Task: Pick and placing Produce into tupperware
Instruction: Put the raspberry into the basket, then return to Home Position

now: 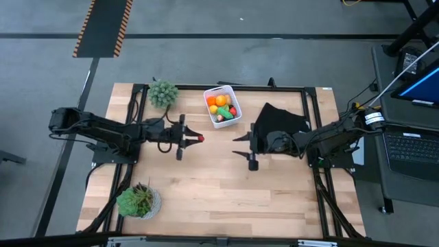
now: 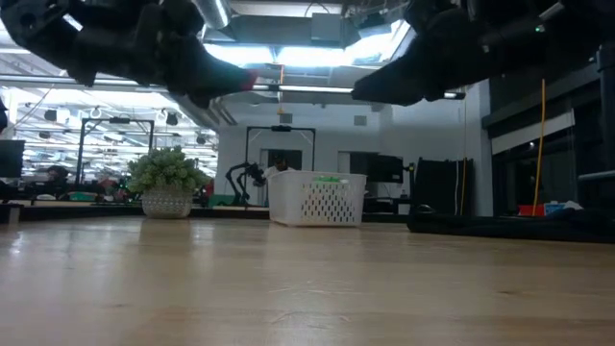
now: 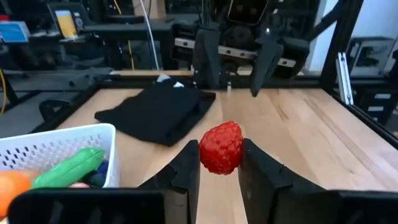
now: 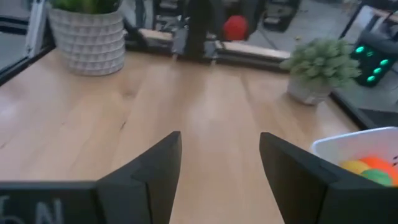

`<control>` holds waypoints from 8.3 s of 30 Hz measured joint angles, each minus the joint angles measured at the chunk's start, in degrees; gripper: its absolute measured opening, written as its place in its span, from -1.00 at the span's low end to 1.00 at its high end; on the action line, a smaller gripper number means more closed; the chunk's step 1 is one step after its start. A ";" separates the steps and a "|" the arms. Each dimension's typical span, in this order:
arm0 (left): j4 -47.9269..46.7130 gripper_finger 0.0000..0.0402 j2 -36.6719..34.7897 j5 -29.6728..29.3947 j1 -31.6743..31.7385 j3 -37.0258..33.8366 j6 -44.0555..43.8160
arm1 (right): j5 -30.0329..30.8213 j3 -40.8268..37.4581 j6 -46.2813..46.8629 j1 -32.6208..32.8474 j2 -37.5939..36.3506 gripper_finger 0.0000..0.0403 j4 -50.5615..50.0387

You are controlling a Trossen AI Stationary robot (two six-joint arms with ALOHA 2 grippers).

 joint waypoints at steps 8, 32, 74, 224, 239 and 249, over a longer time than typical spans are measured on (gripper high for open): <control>3.30 -0.61 0.02 -1.34 2.12 -1.14 -0.17 | 0.06 0.02 0.91 -5.22 0.37 0.08 2.98; 4.55 -0.62 15.00 -5.45 17.50 10.66 1.36 | 6.45 0.02 1.85 -9.95 0.33 0.08 1.59; -65.41 -0.62 36.93 0.05 28.12 61.10 11.14 | 6.43 -0.02 2.53 -10.97 0.28 0.08 -3.37; -20.30 -0.66 -50.23 -4.87 9.41 -18.75 -2.49 | -9.27 -31.15 3.68 -14.19 -73.23 0.08 -20.44; -20.30 -0.51 -50.21 -4.87 9.43 -18.75 -2.47 | -13.71 -31.12 2.69 -14.21 -80.70 0.08 -30.90; -20.30 -0.43 -50.23 -4.87 9.43 -18.75 -2.47 | -13.73 -31.12 0.32 -14.21 -80.63 0.08 -32.15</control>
